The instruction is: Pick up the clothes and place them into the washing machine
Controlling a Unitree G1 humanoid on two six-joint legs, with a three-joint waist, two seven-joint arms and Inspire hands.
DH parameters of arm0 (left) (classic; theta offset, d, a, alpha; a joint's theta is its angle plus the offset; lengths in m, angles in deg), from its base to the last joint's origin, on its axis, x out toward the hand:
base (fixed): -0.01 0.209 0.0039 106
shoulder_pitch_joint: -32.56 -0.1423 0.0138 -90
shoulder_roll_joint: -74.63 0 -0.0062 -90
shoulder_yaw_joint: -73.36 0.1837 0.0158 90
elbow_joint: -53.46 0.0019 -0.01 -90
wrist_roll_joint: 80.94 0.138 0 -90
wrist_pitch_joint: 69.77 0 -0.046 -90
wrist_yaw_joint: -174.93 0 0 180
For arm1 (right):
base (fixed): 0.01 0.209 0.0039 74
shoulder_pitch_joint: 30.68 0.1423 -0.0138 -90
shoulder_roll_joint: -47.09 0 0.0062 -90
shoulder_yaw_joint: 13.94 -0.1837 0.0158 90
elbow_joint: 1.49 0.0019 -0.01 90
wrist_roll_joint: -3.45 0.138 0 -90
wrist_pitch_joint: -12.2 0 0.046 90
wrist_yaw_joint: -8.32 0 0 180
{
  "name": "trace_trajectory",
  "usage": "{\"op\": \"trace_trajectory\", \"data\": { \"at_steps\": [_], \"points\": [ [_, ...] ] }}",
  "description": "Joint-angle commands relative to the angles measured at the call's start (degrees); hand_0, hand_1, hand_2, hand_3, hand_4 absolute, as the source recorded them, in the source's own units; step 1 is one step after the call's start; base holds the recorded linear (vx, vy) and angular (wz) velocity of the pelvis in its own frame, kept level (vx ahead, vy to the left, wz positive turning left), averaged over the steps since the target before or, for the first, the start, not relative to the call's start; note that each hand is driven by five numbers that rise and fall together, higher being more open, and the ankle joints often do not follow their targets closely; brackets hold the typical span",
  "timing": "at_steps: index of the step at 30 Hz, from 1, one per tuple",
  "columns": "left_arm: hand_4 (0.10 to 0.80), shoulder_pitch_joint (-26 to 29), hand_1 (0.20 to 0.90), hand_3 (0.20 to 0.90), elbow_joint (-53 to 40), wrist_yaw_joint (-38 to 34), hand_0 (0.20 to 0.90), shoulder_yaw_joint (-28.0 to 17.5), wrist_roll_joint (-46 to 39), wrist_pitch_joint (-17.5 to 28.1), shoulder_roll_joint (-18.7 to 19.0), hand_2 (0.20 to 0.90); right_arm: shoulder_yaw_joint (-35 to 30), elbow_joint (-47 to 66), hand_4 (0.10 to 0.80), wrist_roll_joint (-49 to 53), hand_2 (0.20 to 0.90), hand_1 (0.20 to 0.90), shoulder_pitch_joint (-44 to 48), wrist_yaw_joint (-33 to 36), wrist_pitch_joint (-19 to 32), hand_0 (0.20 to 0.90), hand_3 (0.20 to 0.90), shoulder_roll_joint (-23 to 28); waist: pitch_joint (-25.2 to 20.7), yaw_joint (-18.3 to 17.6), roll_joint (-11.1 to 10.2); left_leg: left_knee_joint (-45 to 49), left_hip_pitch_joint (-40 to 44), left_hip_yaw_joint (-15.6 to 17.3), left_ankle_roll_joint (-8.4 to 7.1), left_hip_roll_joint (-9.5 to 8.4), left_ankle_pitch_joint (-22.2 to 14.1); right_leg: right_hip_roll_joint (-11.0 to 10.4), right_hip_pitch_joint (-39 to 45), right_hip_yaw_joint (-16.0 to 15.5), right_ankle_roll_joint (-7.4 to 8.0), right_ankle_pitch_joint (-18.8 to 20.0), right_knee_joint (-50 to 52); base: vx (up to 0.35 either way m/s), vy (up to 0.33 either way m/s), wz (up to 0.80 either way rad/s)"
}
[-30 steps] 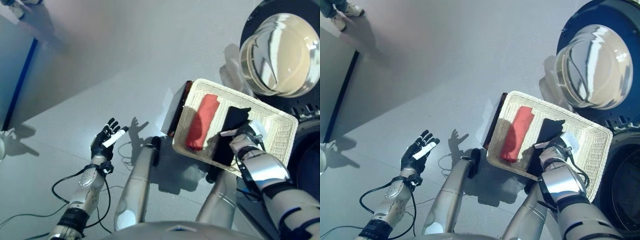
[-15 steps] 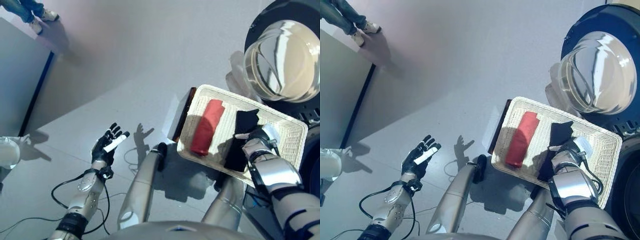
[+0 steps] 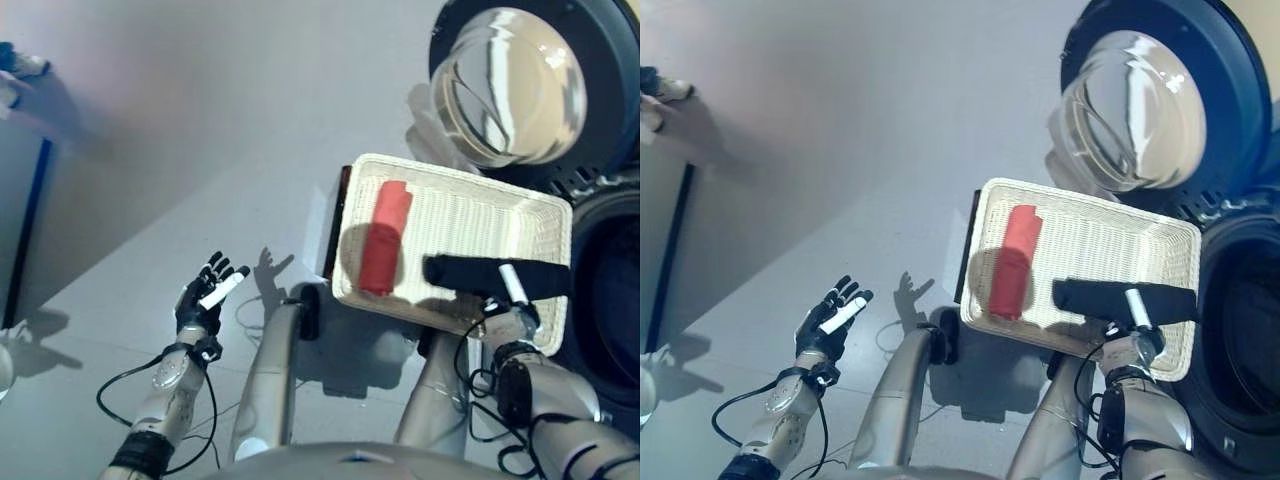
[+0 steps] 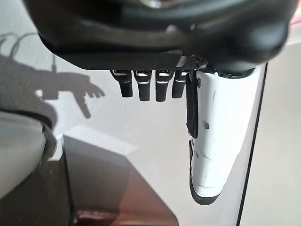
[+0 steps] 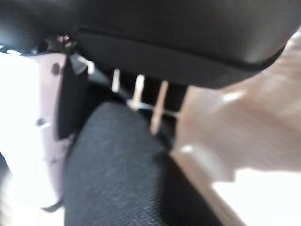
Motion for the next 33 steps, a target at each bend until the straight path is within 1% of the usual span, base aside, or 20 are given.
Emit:
{"op": "trace_trajectory", "data": {
  "at_steps": [1,3,6,7,8,10,14,16,19,23,26,27,28,30,31,32,33],
  "points": [
    [0.8,0.93,0.9,0.9,-3.29,-0.77,0.9,-4.32,-1.93,5.03,0.67,0.9,-4.88,8.76,0.3,7.8,0.2,0.2,-0.61,-0.05,10.38,0.2,0.2,2.74,3.52,-0.43,1.41,-1.77,4.05,-3.81,-6.27,4.43,-1.9,0.25,2.17,1.61,-1.75,-0.1,0.55,-0.04,-0.021,-0.29],
    [0.8,0.65,0.9,0.9,-3.31,-0.9,0.9,-4.0,-2.23,5.09,0.63,0.9,-5.78,12.36,0.3,8.39,0.2,0.2,-0.34,1.21,12.67,0.2,0.2,2.94,3.51,-0.88,1.46,-2.2,4.23,-3.75,-6.4,4.77,-1.71,0.49,2.16,1.66,-1.83,0.02,0.26,-0.029,-0.031,-0.31],
    [0.8,0.17,0.9,0.9,-3.65,-1.07,0.9,-3.73,-2.32,5.45,1.05,0.9,-7.04,14.03,0.3,8.5,0.2,0.2,1.91,2.62,14.56,0.2,0.2,6.62,3.09,-1.22,1.7,-3.05,4.5,-4.04,-6.68,4.91,-1.46,0.67,1.86,1.96,-1.8,-0.06,0.13,-0.017,-0.032,-0.1],
    [0.8,0.19,0.9,0.9,-3.65,-1.08,0.9,-3.72,-2.32,5.45,1.03,0.9,-7.03,14.0,0.3,8.49,0.2,0.2,1.95,2.63,14.56,0.2,0.2,6.66,3.1,-1.22,1.72,-3.05,4.5,-4.03,-6.69,4.91,-1.45,0.67,1.85,1.97,-1.8,-0.05,0.14,0.0,0.0,0.0],
    [0.8,-0.19,0.9,0.9,-3.93,-1.12,0.9,-3.08,-2.21,5.2,1.34,0.9,-8.66,14.07,0.3,11.67,0.2,0.2,3.87,2.68,16.02,0.2,0.2,8.7,2.69,-1.45,1.73,-3.31,4.51,-4.19,-6.92,5.01,-1.37,0.81,1.79,2.05,-1.84,-0.22,0.19,-0.002,-0.037,0.01],
    [0.8,-0.15,0.9,0.9,-3.72,-0.99,0.9,-2.33,-2.0,4.69,1.52,0.9,-10.53,12.22,0.3,15.17,0.2,0.2,5.34,2.26,16.77,0.2,0.2,11.27,2.35,-1.57,1.87,-3.53,4.5,-4.26,-7.13,5.18,-1.34,0.8,1.54,2.08,-1.89,-0.48,0.41,0.001,-0.024,0.0],
    [0.8,-0.25,0.9,0.9,-3.49,-0.36,0.9,-1.6,-2.16,4.2,2.39,0.9,-11.47,6.24,0.3,16.78,0.2,0.2,7.26,3.48,14.88,0.2,0.2,17.05,1.53,-1.56,2.2,-3.78,4.58,-4.24,-7.44,5.36,-1.3,0.8,1.09,2.28,-1.95,-0.72,0.95,0.006,-0.016,0.04],
    [0.8,-0.35,0.9,0.9,-3.79,-0.11,0.9,-1.7,-2.17,4.2,2.91,0.9,-11.48,1.93,0.3,17.01,0.2,0.2,9.02,4.38,13.18,0.2,0.2,21.41,1.21,-1.34,2.59,-4.12,4.46,-4.0,-7.56,5.55,-1.13,0.89,0.53,2.49,-1.95,-0.66,1.07,-0.011,-0.007,-0.06],
    [0.8,-0.85,0.9,0.9,-4.12,0.08,0.9,-1.99,-2.12,3.9,3.58,0.9,-12.25,-1.91,0.3,18.29,0.2,0.2,10.68,5.32,12.06,0.2,0.2,25.78,0.62,-1.11,2.75,-4.9,4.4,-3.73,-7.65,5.65,-0.37,0.93,0.05,2.75,-1.97,-0.24,0.67,0.003,-0.006,-0.11],
    [0.8,-1.51,0.9,0.9,-4.66,0.71,0.9,-1.73,-1.93,3.15,4.39,0.9,-14.27,-5.34,0.3,19.77,0.2,0.2,10.51,7.24,12.33,0.2,0.2,30.65,-0.16,-1.25,3.06,-4.65,4.32,-3.69,-7.9,5.87,-0.8,0.89,-0.46,3.04,-1.9,-0.9,1.34,0.012,-0.011,-0.05],
    [0.8,-2.06,0.9,0.9,-4.82,0.57,0.9,-1.93,-2.06,2.88,4.6,0.9,-15.16,-6.41,0.3,20.04,0.2,0.2,10.04,8.88,13.11,0.2,0.2,32.86,-0.69,-1.55,3.21,-4.78,4.15,-3.6,-7.95,6.02,-0.76,1.01,-0.86,3.08,-1.93,-0.84,1.48,-0.023,0.004,-0.02],
    [0.8,-2.35,0.9,0.9,-4.98,0.48,0.9,-1.87,-2.22,2.86,4.67,0.9,-15.7,-6.84,0.3,20.15,0.2,0.2,9.57,9.71,13.72,0.2,0.2,33.59,-0.46,-1.74,3.24,-4.98,3.65,-3.41,-7.83,6.02,0.5,0.91,-1.36,2.94,-2.23,0.49,1.02,0.027,-0.009,-0.04],
    [0.8,-2.43,0.9,0.9,-5.01,0.39,0.9,-1.94,-2.26,2.78,4.78,0.9,-16.27,-7.0,0.3,20.39,0.2,0.2,9.43,10.4,14.32,0.2,0.2,33.98,-0.97,-1.83,3.31,-4.84,4.09,-3.57,-8.04,6.13,-0.73,1.06,-1.03,3.16,-1.89,-0.77,1.45,0.015,-0.003,-0.06],
    [0.8,-2.61,0.9,0.9,-4.87,0.23,0.9,-2.02,-2.38,2.64,4.85,0.9,-17.32,-7.1,0.3,20.65,0.2,0.2,8.58,11.61,15.28,0.2,0.2,34.46,-1.18,-2.06,3.25,-4.76,3.88,-3.66,-8.13,6.19,-0.84,1.27,-1.2,3.18,-1.91,-0.86,1.48,0.016,-0.006,-0.08],
    [0.8,-2.71,0.9,0.9,-4.92,0.12,0.9,-2.09,-2.51,2.66,4.85,0.9,-17.66,-7.1,0.3,20.86,0.2,0.2,8.23,12.08,15.78,0.2,0.2,34.56,-0.9,-2.27,3.16,-5.06,3.35,-3.49,-7.95,6.16,0.49,1.2,-1.63,2.99,-2.23,0.53,0.9,0.017,-0.007,-0.05],
    [0.8,-2.73,0.9,0.9,-4.8,0.0,0.9,-2.18,-2.63,2.63,4.83,0.9,-17.94,-7.07,0.3,21.05,0.2,0.2,8.03,12.52,16.29,0.2,0.2,34.51,-1.38,-2.33,3.08,-4.89,3.79,-3.68,-8.14,6.27,-0.77,1.36,-1.27,3.15,-1.93,-0.7,1.34,-0.083,0.003,-0.03],
    [0.8,-2.77,0.9,0.9,-4.63,-0.24,0.9,-2.12,-2.71,2.69,4.86,0.9,-18.11,-6.98,0.3,21.32,0.2,0.2,7.76,13.02,16.84,0.2,0.2,34.38,-1.12,-2.52,2.89,-5.05,3.25,-3.42,-8.0,6.26,0.39,1.32,-1.65,2.94,-2.27,0.53,0.79,0.115,-0.017,-0.04]
  ]
}}
